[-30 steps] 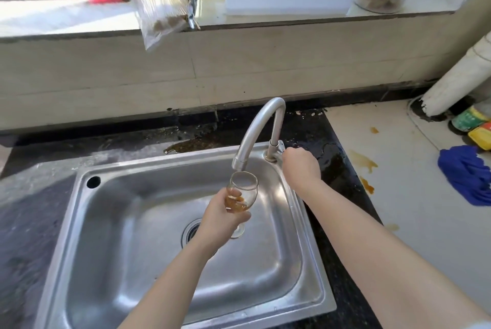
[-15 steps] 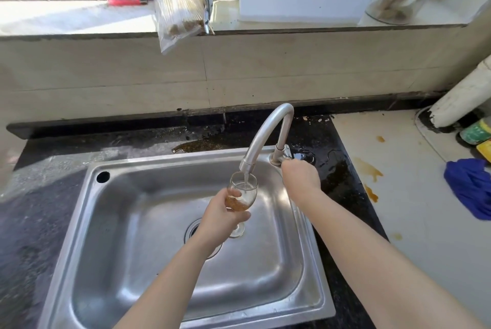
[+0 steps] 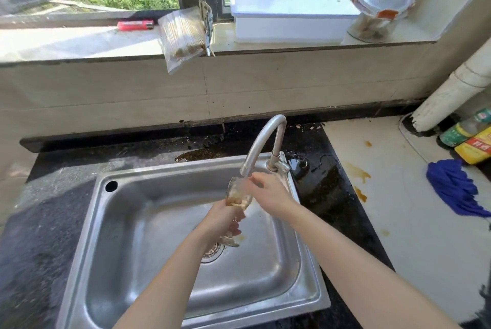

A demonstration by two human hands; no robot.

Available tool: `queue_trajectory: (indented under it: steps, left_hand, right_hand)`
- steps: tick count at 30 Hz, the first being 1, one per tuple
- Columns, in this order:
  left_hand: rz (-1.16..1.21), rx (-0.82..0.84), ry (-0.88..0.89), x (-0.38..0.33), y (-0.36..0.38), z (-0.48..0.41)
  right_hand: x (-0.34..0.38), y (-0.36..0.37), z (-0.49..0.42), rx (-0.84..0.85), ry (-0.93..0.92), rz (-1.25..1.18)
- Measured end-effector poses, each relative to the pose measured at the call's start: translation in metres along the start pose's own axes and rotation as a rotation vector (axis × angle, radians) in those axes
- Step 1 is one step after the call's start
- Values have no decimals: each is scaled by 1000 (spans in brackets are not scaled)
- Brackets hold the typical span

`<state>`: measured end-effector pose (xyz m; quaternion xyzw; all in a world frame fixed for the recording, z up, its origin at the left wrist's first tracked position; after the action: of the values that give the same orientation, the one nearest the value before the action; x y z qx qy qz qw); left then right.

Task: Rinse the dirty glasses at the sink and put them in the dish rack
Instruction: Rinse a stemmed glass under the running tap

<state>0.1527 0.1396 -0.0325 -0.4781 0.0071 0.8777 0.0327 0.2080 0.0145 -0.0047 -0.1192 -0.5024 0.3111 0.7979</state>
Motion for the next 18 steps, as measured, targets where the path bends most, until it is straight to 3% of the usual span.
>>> queue_trajectory:
  steps: [5,8,14,18]
  left_hand:
    - [169,140,-177,-13,2,9]
    - [24,174,-127,-22,-5,6]
    - [-50,-141,28,-43,-11,1]
    - [-241,-383,208,-52,-6,-6]
  right_hand:
    - [-8,7,-13,27,224,-220]
    - [-16,6,-18,1,354,-390]
    - [-35,18,-21,11,568,-627]
    - [-52,26,-17,4,722,-699]
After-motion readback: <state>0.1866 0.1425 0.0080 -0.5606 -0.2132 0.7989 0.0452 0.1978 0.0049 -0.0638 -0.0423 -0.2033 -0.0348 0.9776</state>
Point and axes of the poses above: each hand's wrist, its own z-axis away from the middle knuckle, its own y-axis out of the palm, x = y × z, the point moved 4 cm from there along -z, towards the middle knuckle, and after that the axes turned 12 degrees about y, right-handed, at the moved point
